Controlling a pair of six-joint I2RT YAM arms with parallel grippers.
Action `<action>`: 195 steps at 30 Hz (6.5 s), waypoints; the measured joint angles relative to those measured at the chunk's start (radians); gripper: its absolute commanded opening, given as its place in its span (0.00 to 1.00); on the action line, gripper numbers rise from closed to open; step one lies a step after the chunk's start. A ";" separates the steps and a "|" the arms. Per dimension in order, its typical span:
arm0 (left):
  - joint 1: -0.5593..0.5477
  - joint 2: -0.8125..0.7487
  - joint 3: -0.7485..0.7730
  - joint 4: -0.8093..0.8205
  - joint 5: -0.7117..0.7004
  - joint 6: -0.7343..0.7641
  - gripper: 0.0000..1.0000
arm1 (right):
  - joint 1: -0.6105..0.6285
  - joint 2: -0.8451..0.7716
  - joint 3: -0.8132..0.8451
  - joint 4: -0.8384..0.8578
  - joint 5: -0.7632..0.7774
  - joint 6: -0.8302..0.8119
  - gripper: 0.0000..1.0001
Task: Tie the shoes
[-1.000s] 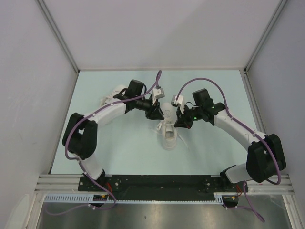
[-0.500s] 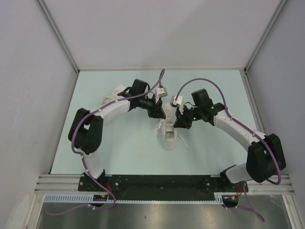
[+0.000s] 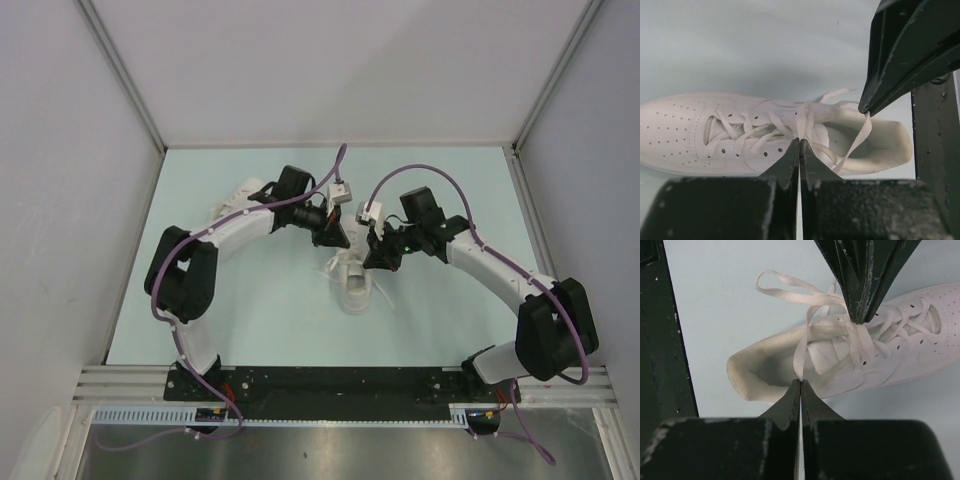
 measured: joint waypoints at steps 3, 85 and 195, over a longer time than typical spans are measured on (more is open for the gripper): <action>0.000 -0.020 -0.019 0.033 0.008 -0.009 0.00 | 0.000 0.002 0.000 0.002 0.000 0.001 0.00; 0.055 0.059 0.055 -0.075 -0.061 0.011 0.37 | 0.034 0.085 -0.001 0.225 0.169 0.295 0.00; 0.023 -0.127 -0.182 0.268 0.114 -0.268 0.00 | 0.202 -0.022 -0.524 1.218 0.545 0.248 0.00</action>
